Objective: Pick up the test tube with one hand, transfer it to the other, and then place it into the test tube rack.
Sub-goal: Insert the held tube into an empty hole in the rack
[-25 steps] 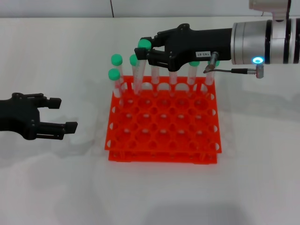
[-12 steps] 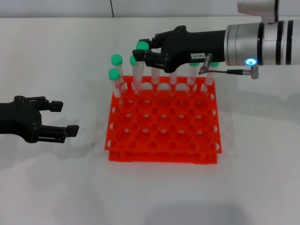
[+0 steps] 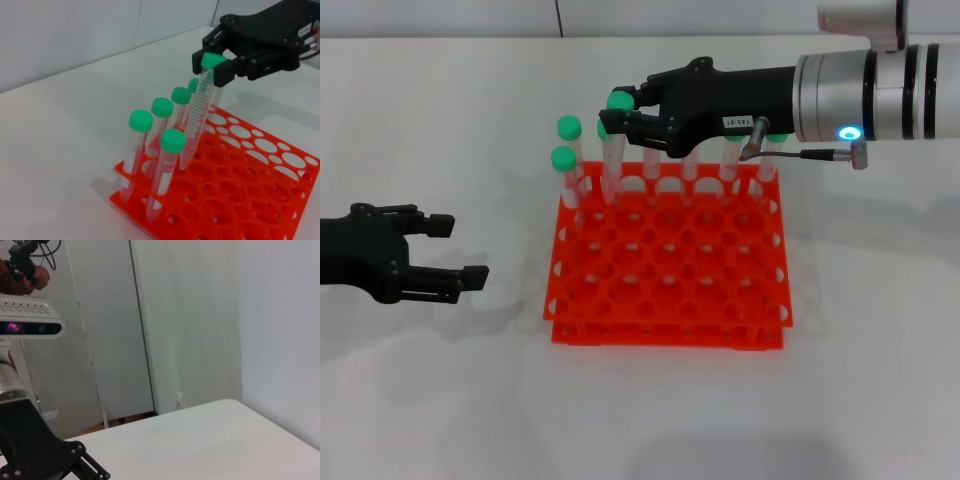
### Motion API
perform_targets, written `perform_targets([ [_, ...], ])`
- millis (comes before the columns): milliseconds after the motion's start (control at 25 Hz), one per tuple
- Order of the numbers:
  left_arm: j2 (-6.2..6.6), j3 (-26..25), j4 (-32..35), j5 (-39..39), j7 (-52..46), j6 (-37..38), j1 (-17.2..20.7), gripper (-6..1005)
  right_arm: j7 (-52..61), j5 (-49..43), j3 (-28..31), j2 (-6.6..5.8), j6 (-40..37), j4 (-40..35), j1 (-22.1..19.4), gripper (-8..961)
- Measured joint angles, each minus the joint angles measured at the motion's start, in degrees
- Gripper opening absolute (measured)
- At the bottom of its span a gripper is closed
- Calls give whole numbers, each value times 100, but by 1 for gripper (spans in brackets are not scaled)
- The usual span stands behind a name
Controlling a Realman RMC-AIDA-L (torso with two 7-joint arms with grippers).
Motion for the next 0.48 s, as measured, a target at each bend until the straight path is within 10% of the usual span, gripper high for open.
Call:
perform_targets([
  [480,2,-2,-72,-5,9,-41,8,889,0,6,-53,0,59,43,30,265],
])
